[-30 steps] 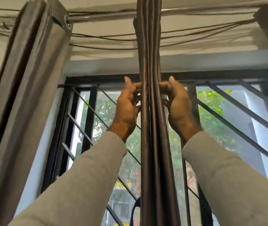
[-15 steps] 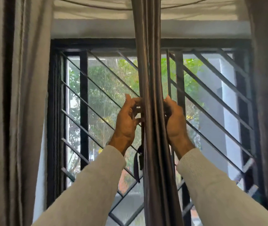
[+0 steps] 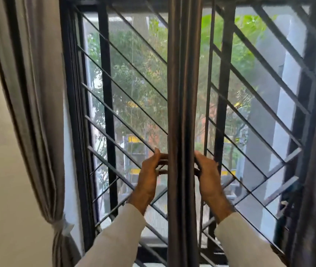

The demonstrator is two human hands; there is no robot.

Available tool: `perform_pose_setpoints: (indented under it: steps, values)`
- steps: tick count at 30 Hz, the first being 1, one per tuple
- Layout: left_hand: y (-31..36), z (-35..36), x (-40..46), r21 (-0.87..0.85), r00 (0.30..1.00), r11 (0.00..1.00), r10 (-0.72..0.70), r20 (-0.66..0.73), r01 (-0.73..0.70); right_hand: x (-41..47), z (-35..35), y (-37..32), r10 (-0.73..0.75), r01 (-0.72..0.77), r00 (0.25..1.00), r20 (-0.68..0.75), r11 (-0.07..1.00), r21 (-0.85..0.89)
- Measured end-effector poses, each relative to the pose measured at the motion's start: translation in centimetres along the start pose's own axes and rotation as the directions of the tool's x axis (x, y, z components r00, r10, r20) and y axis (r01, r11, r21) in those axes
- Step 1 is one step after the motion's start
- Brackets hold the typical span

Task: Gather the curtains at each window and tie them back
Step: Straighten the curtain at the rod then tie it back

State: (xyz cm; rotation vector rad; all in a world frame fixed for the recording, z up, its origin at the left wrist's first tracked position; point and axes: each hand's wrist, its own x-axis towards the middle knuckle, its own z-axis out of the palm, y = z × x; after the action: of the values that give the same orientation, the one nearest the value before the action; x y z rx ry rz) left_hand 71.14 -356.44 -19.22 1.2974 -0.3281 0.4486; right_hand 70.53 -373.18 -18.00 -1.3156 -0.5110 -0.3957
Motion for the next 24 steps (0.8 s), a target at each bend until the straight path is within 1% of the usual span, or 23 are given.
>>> perform_pose_setpoints:
  steps: [2, 4, 6, 9, 11, 13, 15, 16, 17, 18, 19, 20, 21, 22, 23, 24]
  values:
    - [0.3, -0.1, -0.7, 0.026, 0.988, 0.999, 0.05, -0.144, -0.047, 0.1, -0.7, 0.1, -0.025, 0.022, 0.998, -0.05, 0.998, -0.058]
    - [1.2, 0.2, -1.2, 0.086, 0.959, 0.987, 0.154, -0.236, -0.138, 0.4, -1.3, -0.4, -0.084, 0.077, 0.989, -0.121, 0.995, -0.06]
    - [2.7, 0.9, -1.7, 0.151, 0.929, 0.958, 0.274, -0.25, -0.242, 0.6, -1.5, -1.4, -0.174, 0.165, 0.975, -0.136, 0.984, -0.072]
    - [5.2, 2.7, -2.5, 0.323, 0.876, 0.875, 0.437, -0.205, -0.361, 0.8, -1.5, -3.2, -0.3, 0.272, 0.947, -0.119, 0.94, -0.208]
    - [6.4, 3.5, -2.3, 0.44, 0.85, 0.817, 0.491, -0.191, -0.373, 1.4, -1.9, -3.7, -0.325, 0.254, 0.935, -0.141, 0.892, -0.373]
    - [7.2, 3.3, -1.7, 0.575, 0.817, 0.735, 0.546, -0.188, -0.359, 2.3, -3.1, -3.7, -0.317, 0.157, 0.919, -0.233, 0.84, -0.52]
    - [7.5, 2.6, -1.6, 0.673, 0.784, 0.666, 0.586, -0.204, -0.323, 2.5, -4.3, -4.2, -0.303, 0.043, 0.887, -0.349, 0.806, -0.59]
    - [7.6, 2.4, -1.7, 0.711, 0.768, 0.636, 0.603, -0.214, -0.301, 2.3, -4.7, -4.4, -0.349, 0.034, 0.858, -0.376, 0.771, -0.636]
    - [7.6, 2.2, -1.9, 0.745, 0.754, 0.605, 0.62, -0.217, -0.282, 2.1, -4.8, -4.5, -0.427, 0.055, 0.827, -0.365, 0.708, -0.704]
    - [7.6, 2.2, -2.0, 0.773, 0.746, 0.571, 0.635, -0.203, -0.276, 1.7, -4.8, -4.5, -0.533, 0.106, 0.784, -0.318, 0.619, -0.778]
    - [7.6, 2.2, -2.2, 0.796, 0.741, 0.535, 0.649, -0.173, -0.282, 1.3, -4.5, -4.5, -0.644, 0.2, 0.731, -0.225, 0.517, -0.832]
    - [7.6, 2.3, -2.3, 0.812, 0.74, 0.503, 0.658, -0.139, -0.295, 0.7, -4.0, -4.6, -0.727, 0.328, 0.678, -0.106, 0.429, -0.841]
    - [7.6, 2.5, -2.3, 0.82, 0.743, 0.483, 0.66, -0.11, -0.307, 0.3, -3.4, -4.5, -0.778, 0.463, 0.628, 0.013, 0.36, -0.81]
    - [7.7, 2.5, -2.3, 0.822, 0.751, 0.475, 0.654, -0.091, -0.314, -0.1, -2.8, -4.3, -0.798, 0.563, 0.592, 0.116, 0.305, -0.768]
    - [7.6, 2.4, -2.1, 0.822, 0.758, 0.474, 0.647, -0.082, -0.316, -0.3, -2.2, -4.2, -0.794, 0.616, 0.577, 0.193, 0.267, -0.741]
    - [7.6, 2.3, -1.9, 0.823, 0.76, 0.474, 0.645, -0.082, -0.314, -0.2, -1.5, -3.9, -0.776, 0.629, 0.582, 0.242, 0.242, -0.738]
